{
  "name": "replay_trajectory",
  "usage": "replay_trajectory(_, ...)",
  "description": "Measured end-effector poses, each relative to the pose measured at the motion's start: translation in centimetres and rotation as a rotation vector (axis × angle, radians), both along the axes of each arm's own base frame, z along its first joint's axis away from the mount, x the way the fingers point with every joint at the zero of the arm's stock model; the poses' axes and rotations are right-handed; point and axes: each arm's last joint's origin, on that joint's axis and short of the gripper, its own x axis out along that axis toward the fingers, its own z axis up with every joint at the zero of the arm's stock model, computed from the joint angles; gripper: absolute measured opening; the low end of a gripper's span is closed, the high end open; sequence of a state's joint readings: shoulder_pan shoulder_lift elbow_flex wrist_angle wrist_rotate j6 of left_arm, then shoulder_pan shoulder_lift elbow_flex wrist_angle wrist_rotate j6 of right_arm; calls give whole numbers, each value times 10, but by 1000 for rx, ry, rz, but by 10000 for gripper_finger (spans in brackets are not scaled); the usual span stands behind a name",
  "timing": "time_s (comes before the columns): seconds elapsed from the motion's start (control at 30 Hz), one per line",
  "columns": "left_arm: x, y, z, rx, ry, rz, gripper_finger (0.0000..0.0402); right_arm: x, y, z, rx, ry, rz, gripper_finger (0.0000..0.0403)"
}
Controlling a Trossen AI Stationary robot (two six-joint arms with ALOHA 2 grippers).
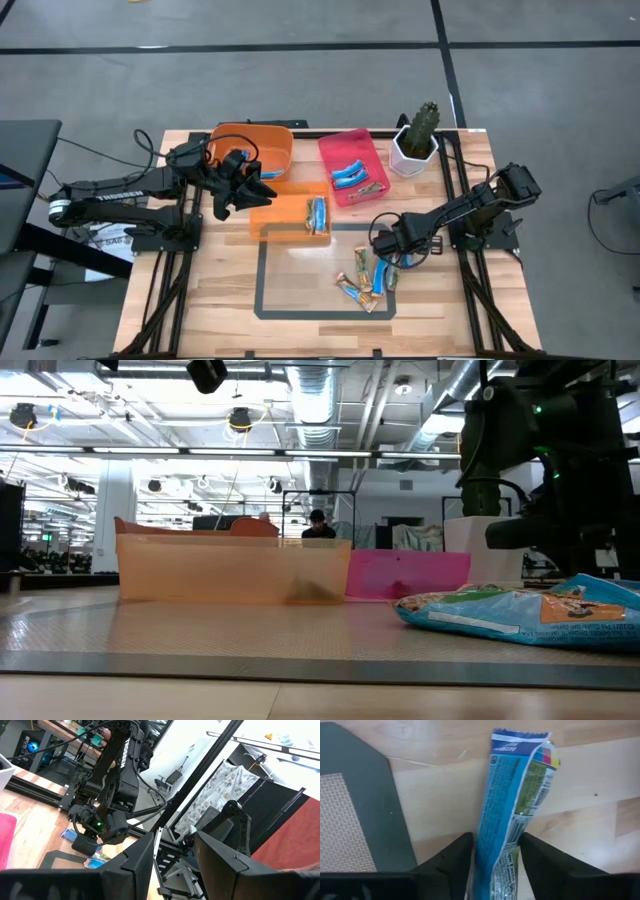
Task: Pick and place Granola Bars by type
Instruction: Put the blue granola bar into the top orange bin
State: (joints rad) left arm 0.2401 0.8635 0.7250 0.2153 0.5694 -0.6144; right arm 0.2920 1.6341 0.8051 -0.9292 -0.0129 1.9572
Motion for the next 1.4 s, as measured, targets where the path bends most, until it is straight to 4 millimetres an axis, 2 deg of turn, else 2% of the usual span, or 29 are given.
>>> replay_trajectory(0.3,0,0,0,0,0,0,138,0,0,-1,0,-1,0,99)
replay_trajectory(0.6,0,0,0,0,0,0,138,0,0,-1,-2,1,-7,61)
replay_trajectory(1.1,0,0,0,-1,0,9,138,7,2,10,-44,-9,-11,23)
replay_trajectory(1.4,0,0,0,-1,1,8,138,25,9,35,-121,-127,19,26)
